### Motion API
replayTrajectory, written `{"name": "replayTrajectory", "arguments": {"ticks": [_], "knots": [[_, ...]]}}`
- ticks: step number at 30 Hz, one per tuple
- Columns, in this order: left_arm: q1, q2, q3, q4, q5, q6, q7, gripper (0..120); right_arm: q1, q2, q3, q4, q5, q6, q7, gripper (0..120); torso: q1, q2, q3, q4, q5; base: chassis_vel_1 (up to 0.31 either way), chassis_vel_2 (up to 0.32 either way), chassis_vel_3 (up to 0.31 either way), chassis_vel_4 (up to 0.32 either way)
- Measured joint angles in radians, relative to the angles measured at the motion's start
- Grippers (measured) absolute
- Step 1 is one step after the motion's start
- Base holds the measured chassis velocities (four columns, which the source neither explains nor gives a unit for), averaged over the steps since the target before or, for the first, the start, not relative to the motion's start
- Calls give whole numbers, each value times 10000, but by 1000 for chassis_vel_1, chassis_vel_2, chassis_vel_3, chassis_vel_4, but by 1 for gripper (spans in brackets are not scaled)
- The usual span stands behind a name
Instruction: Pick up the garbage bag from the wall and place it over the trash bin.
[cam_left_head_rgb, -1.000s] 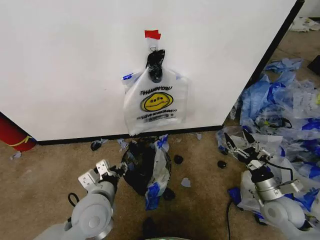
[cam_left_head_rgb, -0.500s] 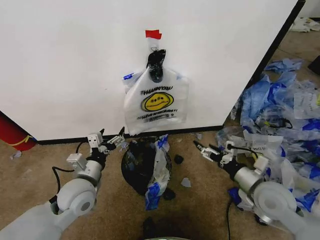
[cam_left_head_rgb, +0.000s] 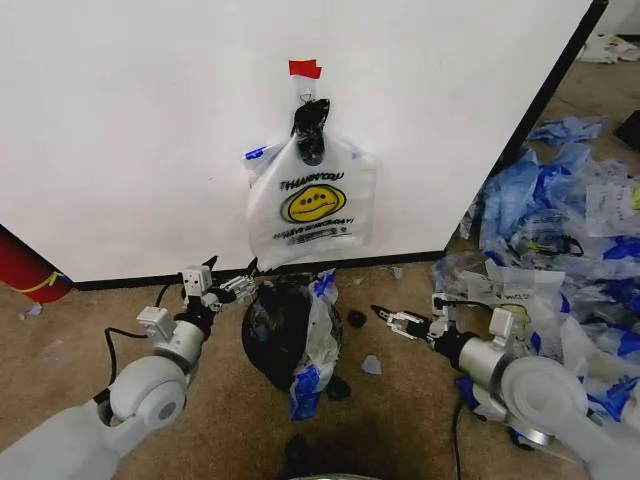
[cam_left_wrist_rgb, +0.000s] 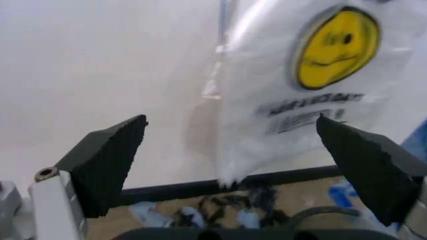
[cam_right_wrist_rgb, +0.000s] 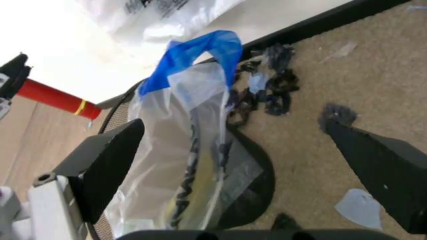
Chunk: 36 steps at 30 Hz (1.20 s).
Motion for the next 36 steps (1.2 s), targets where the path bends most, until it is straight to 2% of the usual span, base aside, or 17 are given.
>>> {"name": "replayTrajectory", "arguments": {"ticks": [5, 16, 27, 36], "knots": [[-63, -86, -204, -22, -561, 145, -688, 100, 709, 11, -619, -144, 164, -331, 102, 100, 0, 0, 0, -5, 0, 0, 0, 0, 0], [103, -213, -296, -42, -314, 179, -919, 100, 2280, 445, -2724, -830, -71, -433, 749, 100, 0, 1, 0, -3, 0, 0, 0, 0, 0], [227, -387, -293, 66, -185, 163, -1037, 100, 3473, 952, -3869, -1667, -167, -436, 1071, 100, -1, 2, 0, -3, 0, 0, 0, 0, 0], [277, -507, -221, 95, -31, 126, -1047, 100, 4135, 1269, -4646, -1835, -285, -628, 1559, 100, 0, 2, 0, -2, 0, 0, 0, 0, 0]]}}
